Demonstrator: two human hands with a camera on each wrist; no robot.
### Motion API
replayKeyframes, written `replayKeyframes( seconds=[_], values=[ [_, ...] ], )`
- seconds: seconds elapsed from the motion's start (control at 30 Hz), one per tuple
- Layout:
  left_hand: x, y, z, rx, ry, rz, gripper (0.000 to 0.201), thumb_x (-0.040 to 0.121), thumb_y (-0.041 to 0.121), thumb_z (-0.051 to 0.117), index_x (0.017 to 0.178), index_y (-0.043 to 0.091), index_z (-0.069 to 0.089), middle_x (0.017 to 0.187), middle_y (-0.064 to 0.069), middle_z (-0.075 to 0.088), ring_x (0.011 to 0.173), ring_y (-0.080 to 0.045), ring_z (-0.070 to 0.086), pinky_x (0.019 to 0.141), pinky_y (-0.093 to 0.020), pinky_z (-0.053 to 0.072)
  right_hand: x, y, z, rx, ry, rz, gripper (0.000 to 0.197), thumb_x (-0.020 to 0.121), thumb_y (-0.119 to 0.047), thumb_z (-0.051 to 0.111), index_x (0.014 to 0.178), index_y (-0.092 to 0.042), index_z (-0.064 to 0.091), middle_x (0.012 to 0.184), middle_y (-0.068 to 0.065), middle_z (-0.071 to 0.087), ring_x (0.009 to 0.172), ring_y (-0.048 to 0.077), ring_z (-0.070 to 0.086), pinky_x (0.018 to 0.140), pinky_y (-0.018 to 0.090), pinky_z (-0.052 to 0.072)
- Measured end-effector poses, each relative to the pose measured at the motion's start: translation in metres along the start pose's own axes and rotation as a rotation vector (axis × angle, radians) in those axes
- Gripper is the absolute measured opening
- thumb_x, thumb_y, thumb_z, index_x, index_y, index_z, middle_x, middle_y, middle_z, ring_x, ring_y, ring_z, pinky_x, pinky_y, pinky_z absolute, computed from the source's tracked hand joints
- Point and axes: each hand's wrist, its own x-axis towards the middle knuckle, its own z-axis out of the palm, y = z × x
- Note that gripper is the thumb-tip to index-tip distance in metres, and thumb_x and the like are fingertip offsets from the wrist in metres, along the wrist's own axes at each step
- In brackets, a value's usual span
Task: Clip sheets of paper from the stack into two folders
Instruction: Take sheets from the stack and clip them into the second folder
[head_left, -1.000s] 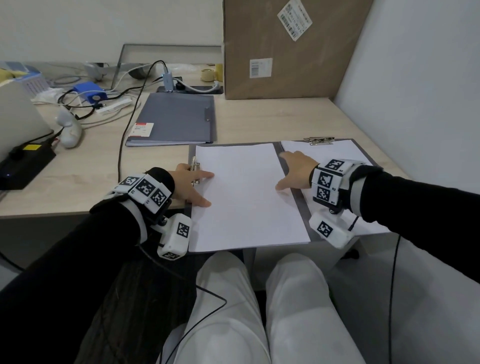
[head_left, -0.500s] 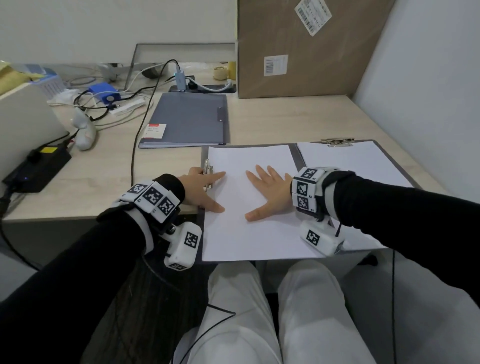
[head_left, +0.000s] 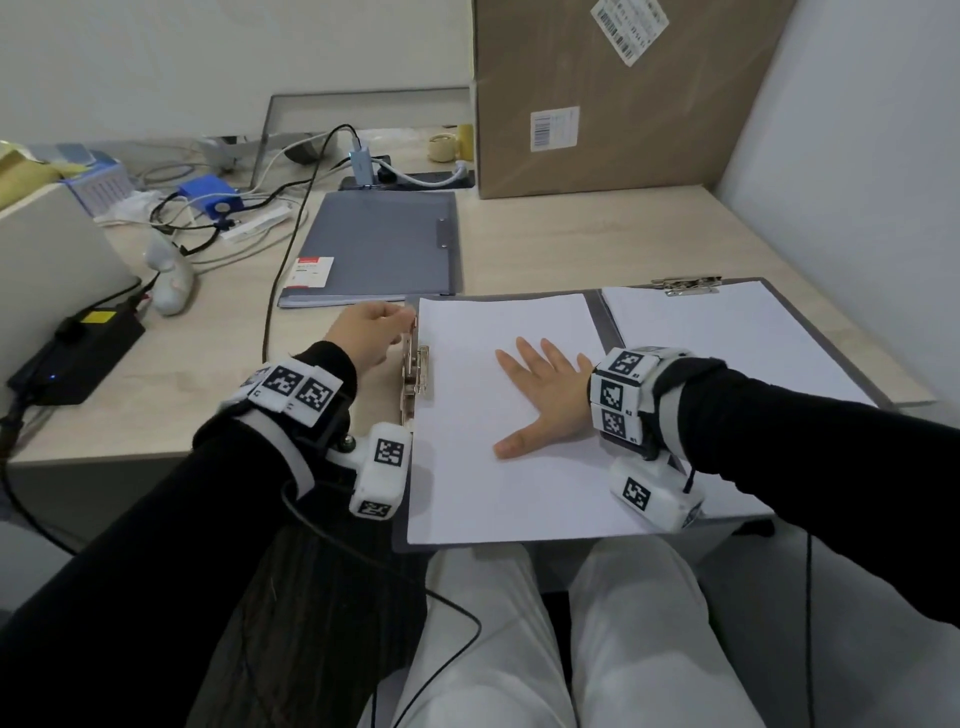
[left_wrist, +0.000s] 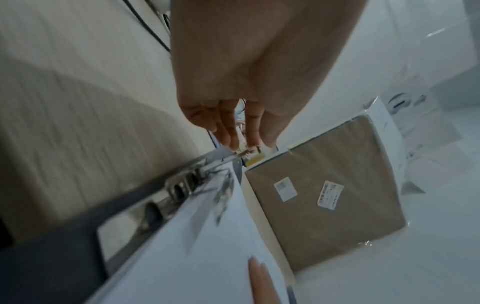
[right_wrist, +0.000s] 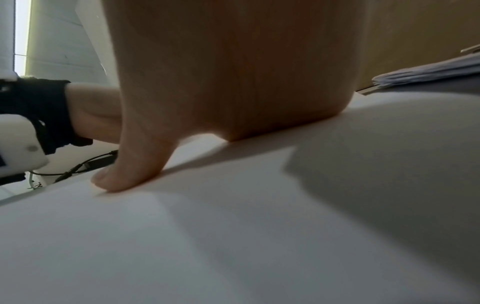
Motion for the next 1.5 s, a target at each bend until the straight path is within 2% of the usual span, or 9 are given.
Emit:
replayKeyframes(
  seconds=[0.2, 0.27, 0.37, 0.43, 0.5, 0.7, 1.03, 1.4, 1.5],
  values=[
    [-0.019, -0.003, -0.03, -0.035, -0.323, 0.023, 0.014, 0.086, 0.016, 0.065, 0.074, 0.021, 0.059, 0.095, 0.004, 0.064, 0.088, -0.007, 0.054, 0.078, -0.026, 0.036, -0.002, -0.001, 0.0, 0.004, 0.008, 0.003, 0.123, 0.065, -0.082, 0.052, 0.148, -0.031, -0.023, 0.156, -0.004, -0.03, 0.145, 0.025, -0.027, 0.117, 0.053, -0.008],
    [-0.026, -0.01, -0.033, 0.02, -0.403, 0.003, 0.019, 0.075, 0.016, 0.071, 0.091, 0.023, 0.063, 0.1, 0.002, 0.064, 0.097, -0.011, 0.053, 0.09, -0.029, 0.036, -0.003, -0.002, -0.001, 0.001, 0.011, 0.005, 0.123, 0.065, -0.082, 0.052, 0.148, -0.031, -0.023, 0.156, -0.004, -0.03, 0.145, 0.025, -0.027, 0.117, 0.053, -0.008],
    [-0.03, -0.019, -0.031, 0.068, -0.471, -0.018, 0.063, 0.08, 0.016, 0.071, 0.136, 0.026, 0.043, 0.124, 0.01, 0.052, 0.127, -0.013, 0.038, 0.106, -0.03, 0.029, -0.005, -0.003, -0.001, -0.011, 0.007, 0.004, 0.122, 0.066, -0.082, 0.052, 0.148, -0.031, -0.024, 0.156, -0.004, -0.03, 0.145, 0.024, -0.027, 0.117, 0.052, -0.009],
    [-0.03, -0.021, -0.03, 0.144, -0.539, 0.023, 0.076, 0.083, 0.022, 0.069, 0.147, 0.027, 0.026, 0.135, 0.021, 0.043, 0.136, -0.011, 0.026, 0.111, -0.028, 0.022, -0.005, -0.003, -0.001, -0.013, 0.01, 0.004, 0.123, 0.065, -0.082, 0.052, 0.148, -0.031, -0.023, 0.156, -0.004, -0.03, 0.145, 0.024, -0.027, 0.117, 0.052, -0.009],
    [-0.028, -0.02, -0.029, 0.274, -0.627, 0.059, 0.087, 0.081, 0.026, 0.071, 0.15, 0.029, 0.018, 0.144, 0.018, 0.04, 0.136, -0.008, 0.027, 0.108, -0.025, 0.021, -0.005, -0.002, -0.002, -0.01, 0.006, 0.004, 0.123, 0.065, -0.082, 0.052, 0.148, -0.031, -0.023, 0.156, -0.004, -0.03, 0.145, 0.023, -0.026, 0.117, 0.052, -0.009],
    [-0.023, -0.026, -0.024, 0.718, -0.515, 0.124, 0.098, 0.079, 0.038, 0.072, 0.152, 0.026, 0.007, 0.149, 0.006, 0.037, 0.138, -0.016, 0.034, 0.115, -0.032, 0.025, -0.005, -0.003, -0.001, -0.012, 0.009, -0.004, 0.124, 0.065, -0.082, 0.052, 0.148, -0.031, -0.024, 0.156, -0.003, -0.029, 0.145, 0.024, -0.026, 0.117, 0.053, -0.008],
    [-0.022, -0.025, -0.024, 0.788, -0.527, 0.135, 0.092, 0.083, 0.033, 0.068, 0.152, 0.023, 0.009, 0.152, 0.001, 0.034, 0.14, -0.02, 0.032, 0.115, -0.033, 0.023, -0.004, -0.002, -0.002, -0.015, 0.006, 0.001, 0.124, 0.064, -0.082, 0.052, 0.148, -0.031, -0.023, 0.156, -0.004, -0.029, 0.145, 0.024, -0.026, 0.118, 0.054, -0.007],
    [-0.015, -0.029, -0.032, 0.778, -0.599, 0.078, 0.107, 0.069, 0.057, 0.064, 0.151, 0.033, 0.001, 0.157, 0.006, 0.024, 0.144, -0.016, 0.023, 0.119, -0.041, 0.021, -0.005, -0.001, -0.001, -0.016, 0.007, -0.005, 0.124, 0.063, -0.083, 0.052, 0.148, -0.032, -0.023, 0.156, -0.005, -0.029, 0.145, 0.023, -0.026, 0.117, 0.053, -0.008],
    [-0.015, -0.031, -0.031, 0.747, -0.571, 0.07, 0.103, 0.074, 0.052, 0.068, 0.152, 0.033, 0.002, 0.157, 0.005, 0.026, 0.144, -0.017, 0.024, 0.119, -0.04, 0.021, -0.003, -0.001, -0.003, -0.022, 0.003, 0.001, 0.124, 0.063, -0.083, 0.052, 0.148, -0.032, -0.023, 0.156, -0.005, -0.029, 0.145, 0.023, -0.026, 0.117, 0.053, -0.008]
  ],
)
